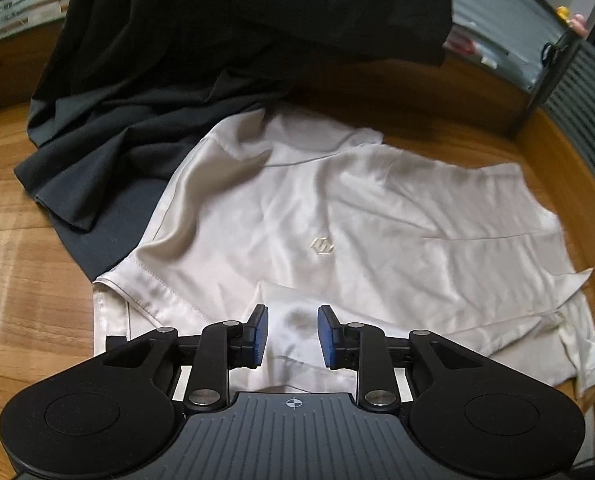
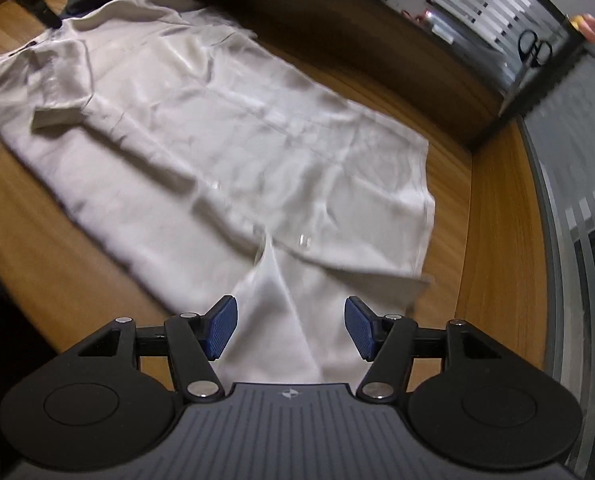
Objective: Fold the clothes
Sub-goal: 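Lay the folded hem band flat and open both grippers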
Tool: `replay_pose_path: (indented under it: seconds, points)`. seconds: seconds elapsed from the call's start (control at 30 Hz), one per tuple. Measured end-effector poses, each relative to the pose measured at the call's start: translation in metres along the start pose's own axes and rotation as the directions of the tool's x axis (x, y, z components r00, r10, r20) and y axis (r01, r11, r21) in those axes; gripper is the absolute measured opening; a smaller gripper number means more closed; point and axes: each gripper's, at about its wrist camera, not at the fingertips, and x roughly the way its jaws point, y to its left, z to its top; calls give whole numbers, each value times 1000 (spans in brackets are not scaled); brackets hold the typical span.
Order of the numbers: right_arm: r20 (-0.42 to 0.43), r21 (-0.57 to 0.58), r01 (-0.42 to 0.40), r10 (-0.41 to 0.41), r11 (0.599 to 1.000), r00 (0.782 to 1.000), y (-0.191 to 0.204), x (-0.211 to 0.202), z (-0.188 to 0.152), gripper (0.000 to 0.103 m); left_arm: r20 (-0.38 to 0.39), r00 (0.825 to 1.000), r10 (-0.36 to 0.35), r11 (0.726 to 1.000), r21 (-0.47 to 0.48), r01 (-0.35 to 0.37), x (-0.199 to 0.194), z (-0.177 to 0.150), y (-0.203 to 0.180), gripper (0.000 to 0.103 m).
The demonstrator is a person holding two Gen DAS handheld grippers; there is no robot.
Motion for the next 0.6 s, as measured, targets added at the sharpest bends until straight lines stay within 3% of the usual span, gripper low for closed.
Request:
replay_pose_path:
  seconds: [0.13, 0.33, 0.37, 0.4, 0.43, 0.6]
  points:
    - [-19, -42, -32, 31, 999, 999, 15, 2, -25, 65, -27, 1000, 5, 1000, 25, -4, 0, -15, -10, 31]
    - [-45, -104, -114, 110, 988, 993, 39, 20, -34, 62, -68, 998, 13, 998, 64, -9, -1, -38, -24, 31]
    - [-57, -112, -120, 115, 986, 992, 43, 23, -34, 48, -74, 997, 15, 998, 70, -10, -1, -41, -26, 31]
    - [-69, -119, -124, 116, 985, 991, 46, 27, -34, 22, -81, 997, 17, 997, 76, -10, -1, -45, -29, 31]
    - [-80, -118, -113, 104, 987, 991, 46, 29, -35, 16, -88, 996, 18, 997, 83, -11, -1, -49, -31, 31]
    - [-71, -151, -51, 41, 987, 997, 28, 21, -29, 14, -112, 993, 40, 998, 48, -34, -2, -66, -27, 31]
